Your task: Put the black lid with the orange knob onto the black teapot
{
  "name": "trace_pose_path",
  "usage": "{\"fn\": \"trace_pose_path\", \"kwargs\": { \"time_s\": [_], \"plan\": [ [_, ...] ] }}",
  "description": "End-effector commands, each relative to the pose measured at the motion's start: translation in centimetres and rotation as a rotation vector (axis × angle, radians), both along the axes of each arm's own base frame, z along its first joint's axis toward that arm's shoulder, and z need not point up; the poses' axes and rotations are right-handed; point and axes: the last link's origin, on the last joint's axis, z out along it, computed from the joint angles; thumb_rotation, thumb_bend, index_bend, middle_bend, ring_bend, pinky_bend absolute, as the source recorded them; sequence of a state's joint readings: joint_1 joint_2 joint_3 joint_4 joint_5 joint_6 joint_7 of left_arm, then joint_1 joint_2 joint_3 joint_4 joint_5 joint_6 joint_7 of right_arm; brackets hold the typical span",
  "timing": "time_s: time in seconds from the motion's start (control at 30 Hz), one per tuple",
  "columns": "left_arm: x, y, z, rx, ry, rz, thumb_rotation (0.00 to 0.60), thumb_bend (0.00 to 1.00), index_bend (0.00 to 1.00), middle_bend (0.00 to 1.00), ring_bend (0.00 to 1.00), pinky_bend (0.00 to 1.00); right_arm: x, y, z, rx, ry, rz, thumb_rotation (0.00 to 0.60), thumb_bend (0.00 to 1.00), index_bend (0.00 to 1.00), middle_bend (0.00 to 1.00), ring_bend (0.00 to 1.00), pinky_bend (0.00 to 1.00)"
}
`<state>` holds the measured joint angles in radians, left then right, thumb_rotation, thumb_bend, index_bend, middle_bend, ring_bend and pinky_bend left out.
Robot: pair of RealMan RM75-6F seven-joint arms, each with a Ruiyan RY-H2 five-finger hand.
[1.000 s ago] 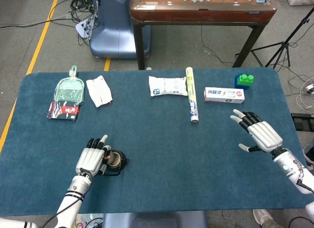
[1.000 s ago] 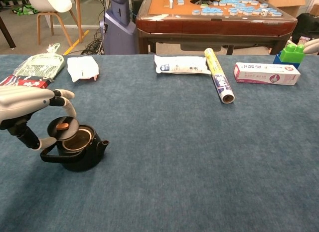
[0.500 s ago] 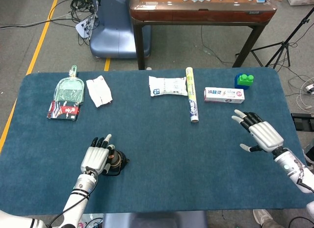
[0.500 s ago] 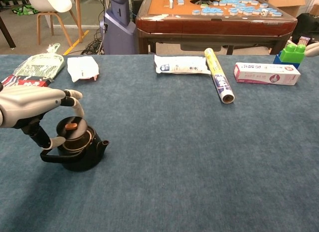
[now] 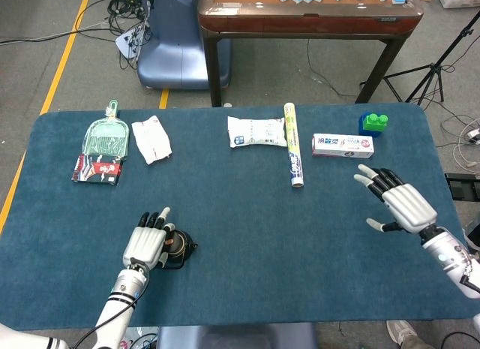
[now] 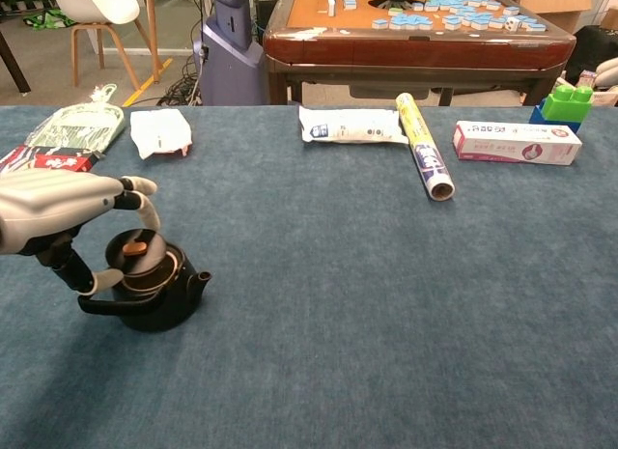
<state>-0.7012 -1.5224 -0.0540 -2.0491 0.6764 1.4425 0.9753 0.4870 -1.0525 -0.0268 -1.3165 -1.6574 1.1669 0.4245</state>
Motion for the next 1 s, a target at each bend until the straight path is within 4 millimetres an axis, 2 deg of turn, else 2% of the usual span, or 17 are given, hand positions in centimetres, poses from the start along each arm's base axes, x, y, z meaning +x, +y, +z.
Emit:
{"fn": "trace_pose_path", "kwargs": {
  "time_s": [0.03,0.27,0.5,1.0],
  "plan": [
    [-0.11,0.12,-0.21,-0.006,0.0,-0.002,0.6,0.36,0.37,0.0,0.0,0.0,0.38,0.09,0.47,-0.01,0.007,0.002,0.6,0.25,0.01,0.0,0.0,0.0],
    [-0.33,0.22,-0.16,-0.006,-0.009,0.003,0.6,0.36,0.37,0.0,0.0,0.0,0.43,0.01,0.16,-0.006,0.017,-0.007,0.6,0.25,0.01,0.0,0.0,0.0],
    [-0.59,0.31,-0.05,-0.007,-0.015,0.009,0.6,0.36,0.26,0.0,0.0,0.0,0.5,-0.08,0.12,-0.008,0.018,-0.008,0.6,0.25,0.01,0.0,0.0,0.0],
    [-0.67,0.04,-0.06,-0.015,-0.011,0.023,0.6,0.36,0.17,0.0,0.0,0.0,0.54,-0.14,0.12,-0.013,0.017,-0.005,0.6,0.25,0.01,0.0,0.0,0.0]
  ]
}}
